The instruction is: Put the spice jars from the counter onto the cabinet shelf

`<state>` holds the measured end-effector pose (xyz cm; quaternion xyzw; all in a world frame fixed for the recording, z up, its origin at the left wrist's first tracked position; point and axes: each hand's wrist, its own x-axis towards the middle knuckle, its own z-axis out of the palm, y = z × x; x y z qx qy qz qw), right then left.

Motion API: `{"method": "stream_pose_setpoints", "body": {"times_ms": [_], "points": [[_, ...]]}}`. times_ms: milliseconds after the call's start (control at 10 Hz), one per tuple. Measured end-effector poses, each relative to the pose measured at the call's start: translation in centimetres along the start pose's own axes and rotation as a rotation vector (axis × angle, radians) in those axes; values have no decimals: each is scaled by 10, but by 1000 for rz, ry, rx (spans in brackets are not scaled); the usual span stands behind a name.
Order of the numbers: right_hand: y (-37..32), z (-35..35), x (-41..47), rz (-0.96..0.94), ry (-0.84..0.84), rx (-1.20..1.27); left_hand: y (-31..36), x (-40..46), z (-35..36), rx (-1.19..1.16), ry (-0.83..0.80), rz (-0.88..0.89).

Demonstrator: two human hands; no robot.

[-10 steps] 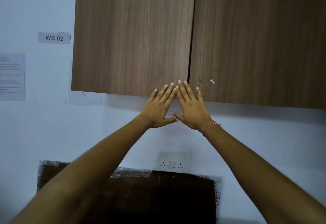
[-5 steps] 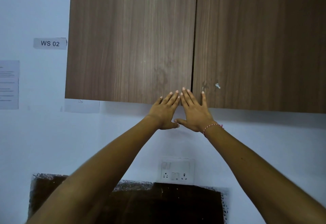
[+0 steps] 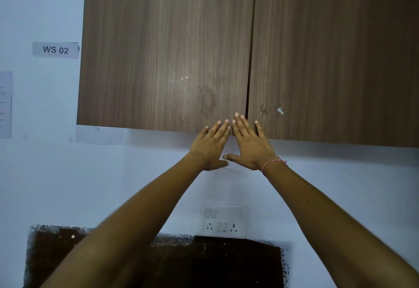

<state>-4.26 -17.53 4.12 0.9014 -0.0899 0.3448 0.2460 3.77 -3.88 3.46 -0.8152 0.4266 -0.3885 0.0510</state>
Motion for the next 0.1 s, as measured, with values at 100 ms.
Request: {"method": "stream_pose_setpoints", "body": {"times_ms": [100], "points": [[5, -1, -11, -18, 21, 10, 1, -9, 2, -16, 11, -20]]}}
